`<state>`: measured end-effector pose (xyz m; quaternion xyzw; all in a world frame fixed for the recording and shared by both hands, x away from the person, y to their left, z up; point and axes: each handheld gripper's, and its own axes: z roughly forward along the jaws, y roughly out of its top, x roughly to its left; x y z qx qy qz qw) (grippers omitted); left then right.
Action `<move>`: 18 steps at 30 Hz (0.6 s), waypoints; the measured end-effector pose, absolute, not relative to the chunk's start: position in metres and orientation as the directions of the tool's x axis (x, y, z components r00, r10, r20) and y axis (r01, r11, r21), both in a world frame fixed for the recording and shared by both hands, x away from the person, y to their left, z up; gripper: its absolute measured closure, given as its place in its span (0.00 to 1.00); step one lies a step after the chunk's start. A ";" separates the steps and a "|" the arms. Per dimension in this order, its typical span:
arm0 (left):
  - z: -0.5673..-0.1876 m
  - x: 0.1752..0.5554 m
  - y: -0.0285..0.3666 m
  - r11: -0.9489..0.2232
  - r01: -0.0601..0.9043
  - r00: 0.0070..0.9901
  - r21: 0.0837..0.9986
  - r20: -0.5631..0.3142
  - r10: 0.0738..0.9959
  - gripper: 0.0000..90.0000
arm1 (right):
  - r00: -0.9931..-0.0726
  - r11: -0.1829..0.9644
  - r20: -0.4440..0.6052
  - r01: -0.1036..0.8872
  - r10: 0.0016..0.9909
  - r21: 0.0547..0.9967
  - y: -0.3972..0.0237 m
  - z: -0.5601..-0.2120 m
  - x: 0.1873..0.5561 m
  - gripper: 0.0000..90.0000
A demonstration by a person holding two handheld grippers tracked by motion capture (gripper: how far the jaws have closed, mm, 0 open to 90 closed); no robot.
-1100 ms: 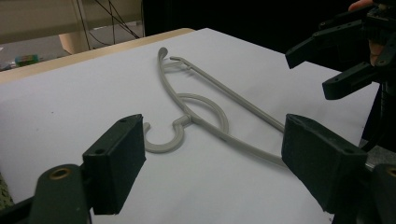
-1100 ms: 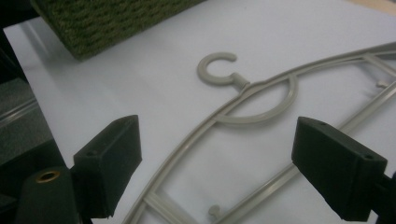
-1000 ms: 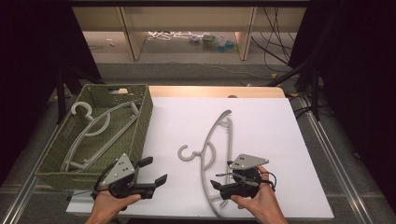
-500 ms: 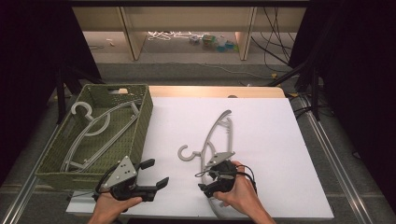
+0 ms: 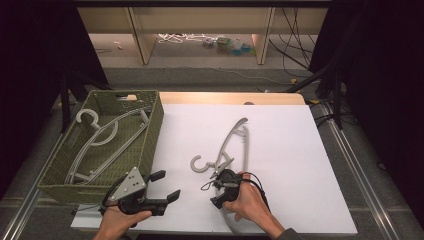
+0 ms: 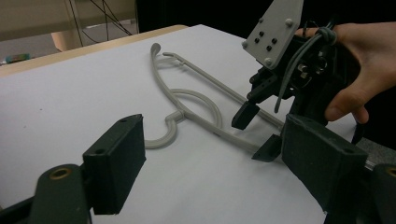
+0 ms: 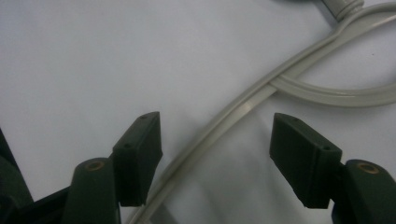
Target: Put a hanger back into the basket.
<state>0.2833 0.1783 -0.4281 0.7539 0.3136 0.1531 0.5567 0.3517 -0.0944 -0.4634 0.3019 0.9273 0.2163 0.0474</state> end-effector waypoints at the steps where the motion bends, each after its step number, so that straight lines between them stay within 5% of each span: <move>1: -0.428 0.283 0.178 -0.184 0.303 0.756 0.935 -0.119 0.643 0.24 | -0.817 0.725 0.051 0.536 0.574 0.432 -0.094 -0.464 0.353 0.46; 18: -0.429 0.285 0.180 -0.178 0.305 0.756 0.935 -0.124 0.643 0.24 | -0.828 0.758 0.048 0.533 0.558 0.376 -0.094 -0.464 0.361 0.66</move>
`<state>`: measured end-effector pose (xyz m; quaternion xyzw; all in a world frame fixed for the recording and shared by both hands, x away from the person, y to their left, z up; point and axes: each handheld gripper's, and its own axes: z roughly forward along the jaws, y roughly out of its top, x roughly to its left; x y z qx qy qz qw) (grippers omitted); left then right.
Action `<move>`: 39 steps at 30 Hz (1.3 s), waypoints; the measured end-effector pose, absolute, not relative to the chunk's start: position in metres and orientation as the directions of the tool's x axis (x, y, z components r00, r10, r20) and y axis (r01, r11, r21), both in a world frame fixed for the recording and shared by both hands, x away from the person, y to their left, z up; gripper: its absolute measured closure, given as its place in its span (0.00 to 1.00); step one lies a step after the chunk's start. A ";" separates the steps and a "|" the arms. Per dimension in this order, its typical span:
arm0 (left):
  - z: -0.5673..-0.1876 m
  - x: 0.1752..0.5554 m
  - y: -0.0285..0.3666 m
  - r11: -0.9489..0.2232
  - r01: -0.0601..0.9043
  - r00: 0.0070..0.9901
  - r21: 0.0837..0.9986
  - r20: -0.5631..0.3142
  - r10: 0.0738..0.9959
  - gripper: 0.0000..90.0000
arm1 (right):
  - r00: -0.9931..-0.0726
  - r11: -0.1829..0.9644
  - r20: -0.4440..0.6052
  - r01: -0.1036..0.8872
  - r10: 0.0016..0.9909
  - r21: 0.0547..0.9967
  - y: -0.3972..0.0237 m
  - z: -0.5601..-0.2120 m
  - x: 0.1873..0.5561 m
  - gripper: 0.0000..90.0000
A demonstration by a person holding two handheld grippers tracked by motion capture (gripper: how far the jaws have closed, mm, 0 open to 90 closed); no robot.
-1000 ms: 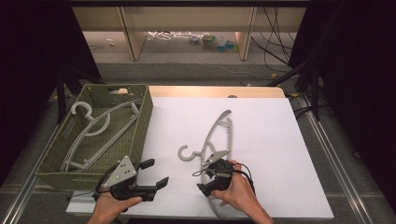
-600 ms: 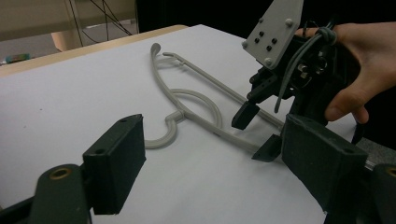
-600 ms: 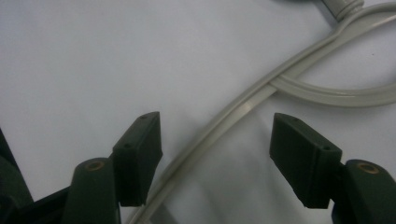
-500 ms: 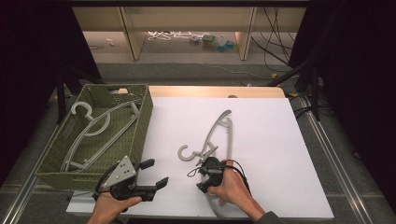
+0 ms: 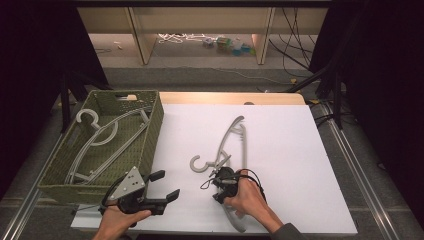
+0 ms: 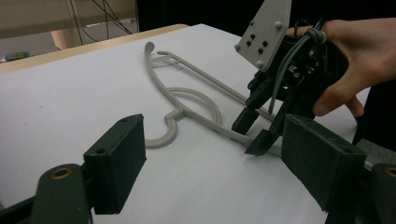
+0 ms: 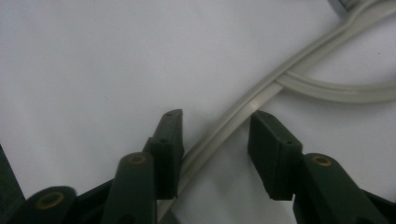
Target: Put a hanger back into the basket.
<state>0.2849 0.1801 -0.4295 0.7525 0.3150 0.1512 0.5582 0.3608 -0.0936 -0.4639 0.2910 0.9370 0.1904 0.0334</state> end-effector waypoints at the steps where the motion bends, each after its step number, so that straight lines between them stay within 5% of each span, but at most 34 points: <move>1: -0.429 0.285 0.180 -0.179 0.304 0.756 0.936 -0.123 0.642 0.24 | -0.826 0.755 0.054 0.537 0.561 0.377 -0.095 -0.464 0.362 0.69; 16: -0.429 0.285 0.180 -0.183 0.299 0.758 0.937 -0.116 0.642 0.25 | -0.823 0.741 0.133 0.558 0.552 0.373 -0.123 -0.462 0.374 0.92; 28: -0.426 0.297 0.172 -0.262 0.268 0.763 0.927 -0.038 0.645 0.30 | -0.922 0.822 0.164 0.387 0.351 0.418 -0.156 -0.434 0.367 0.92; 39: -0.425 0.334 0.147 -0.417 0.314 0.768 0.853 0.030 0.640 0.36 | -0.938 0.825 0.175 0.348 0.301 0.446 -0.185 -0.407 0.355 0.92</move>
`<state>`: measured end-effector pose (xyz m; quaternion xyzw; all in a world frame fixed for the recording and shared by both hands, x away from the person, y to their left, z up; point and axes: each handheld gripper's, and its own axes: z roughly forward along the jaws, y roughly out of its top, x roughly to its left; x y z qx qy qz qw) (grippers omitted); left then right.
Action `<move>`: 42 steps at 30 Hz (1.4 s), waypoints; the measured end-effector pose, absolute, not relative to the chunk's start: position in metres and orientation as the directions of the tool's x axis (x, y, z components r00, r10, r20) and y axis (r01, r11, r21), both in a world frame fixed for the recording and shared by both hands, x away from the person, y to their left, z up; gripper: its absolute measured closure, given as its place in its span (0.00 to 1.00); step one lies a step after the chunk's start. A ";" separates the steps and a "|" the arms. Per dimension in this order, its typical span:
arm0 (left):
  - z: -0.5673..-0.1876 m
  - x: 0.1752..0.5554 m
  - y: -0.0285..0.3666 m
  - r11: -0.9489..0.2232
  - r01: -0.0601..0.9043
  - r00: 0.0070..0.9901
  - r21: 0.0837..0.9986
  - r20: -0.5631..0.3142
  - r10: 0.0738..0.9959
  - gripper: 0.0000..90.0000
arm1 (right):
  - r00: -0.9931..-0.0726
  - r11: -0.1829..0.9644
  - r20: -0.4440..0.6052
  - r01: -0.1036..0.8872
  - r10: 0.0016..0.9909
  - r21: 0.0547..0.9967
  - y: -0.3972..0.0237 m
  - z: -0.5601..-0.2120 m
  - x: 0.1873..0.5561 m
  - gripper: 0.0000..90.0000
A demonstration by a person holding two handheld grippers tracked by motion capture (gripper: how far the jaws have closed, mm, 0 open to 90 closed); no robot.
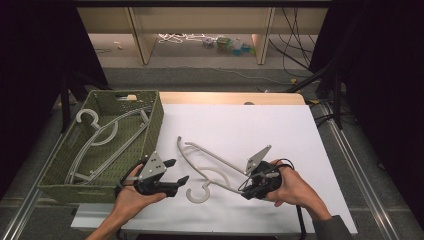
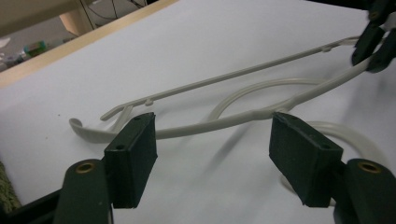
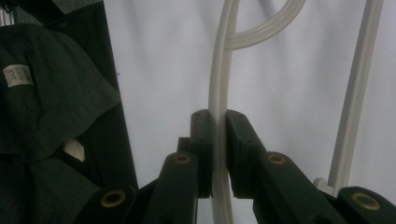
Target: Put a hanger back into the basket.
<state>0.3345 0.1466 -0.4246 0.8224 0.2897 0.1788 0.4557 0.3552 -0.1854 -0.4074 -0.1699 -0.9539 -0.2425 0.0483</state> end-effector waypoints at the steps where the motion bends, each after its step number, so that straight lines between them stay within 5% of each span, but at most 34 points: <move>1: -0.426 0.338 0.145 -0.442 0.309 0.771 0.842 0.051 0.635 0.36 | -0.939 0.824 0.171 0.345 0.300 0.450 -0.187 -0.406 0.355 0.92; 23: -0.440 0.369 0.105 -0.653 0.118 0.876 0.748 0.231 0.423 0.37 | -0.948 0.796 0.155 0.317 0.277 0.516 -0.206 -0.383 0.348 0.91; 42: -0.442 0.378 0.092 -0.720 -0.132 0.913 0.681 0.367 0.179 0.69 | -0.949 0.782 0.164 0.314 0.269 0.539 -0.212 -0.378 0.348 0.91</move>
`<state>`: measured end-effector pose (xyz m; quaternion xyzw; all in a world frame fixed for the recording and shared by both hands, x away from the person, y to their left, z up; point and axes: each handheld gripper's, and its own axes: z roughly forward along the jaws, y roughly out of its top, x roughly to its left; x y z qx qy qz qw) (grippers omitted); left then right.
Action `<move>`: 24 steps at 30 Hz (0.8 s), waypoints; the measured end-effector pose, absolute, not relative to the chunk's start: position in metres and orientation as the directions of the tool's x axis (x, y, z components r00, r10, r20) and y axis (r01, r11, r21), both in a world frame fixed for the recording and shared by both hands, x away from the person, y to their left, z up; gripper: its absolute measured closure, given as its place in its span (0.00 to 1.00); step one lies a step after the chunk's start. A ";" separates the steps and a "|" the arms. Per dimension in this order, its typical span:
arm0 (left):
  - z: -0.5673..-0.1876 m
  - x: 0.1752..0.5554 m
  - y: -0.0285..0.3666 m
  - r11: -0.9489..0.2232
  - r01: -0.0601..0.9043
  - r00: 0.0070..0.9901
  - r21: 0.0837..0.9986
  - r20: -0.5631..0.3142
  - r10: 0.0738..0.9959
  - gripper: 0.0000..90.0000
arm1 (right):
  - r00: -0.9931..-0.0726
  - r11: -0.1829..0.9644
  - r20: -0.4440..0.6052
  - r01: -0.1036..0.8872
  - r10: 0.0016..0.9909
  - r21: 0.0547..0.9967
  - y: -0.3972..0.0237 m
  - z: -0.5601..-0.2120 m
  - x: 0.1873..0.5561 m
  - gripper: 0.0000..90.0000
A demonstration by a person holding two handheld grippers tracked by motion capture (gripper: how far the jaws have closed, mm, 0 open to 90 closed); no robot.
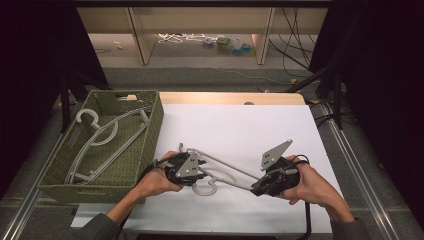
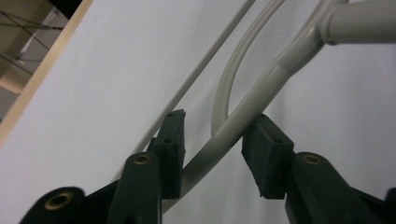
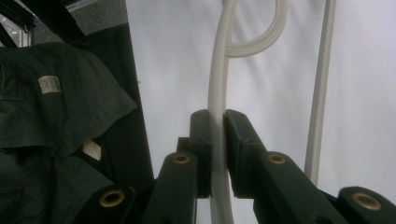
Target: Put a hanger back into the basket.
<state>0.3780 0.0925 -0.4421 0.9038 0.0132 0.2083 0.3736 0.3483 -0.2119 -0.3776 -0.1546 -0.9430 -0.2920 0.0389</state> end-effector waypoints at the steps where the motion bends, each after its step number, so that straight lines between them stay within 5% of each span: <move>1: -0.442 0.378 0.092 -0.721 -0.157 0.910 0.675 0.383 0.160 0.70 | -0.949 0.779 0.165 0.315 0.269 0.542 -0.213 -0.377 0.348 0.91; 15: -0.420 0.369 0.084 -0.754 -0.273 0.904 0.597 0.428 0.011 0.83 | -0.951 0.738 0.139 0.303 0.276 0.603 -0.235 -0.369 0.355 0.84; 24: -0.403 0.365 0.086 -0.744 -0.209 0.931 0.635 0.361 0.047 0.88 | -0.904 0.674 0.122 0.390 0.409 0.627 -0.241 -0.365 0.363 0.55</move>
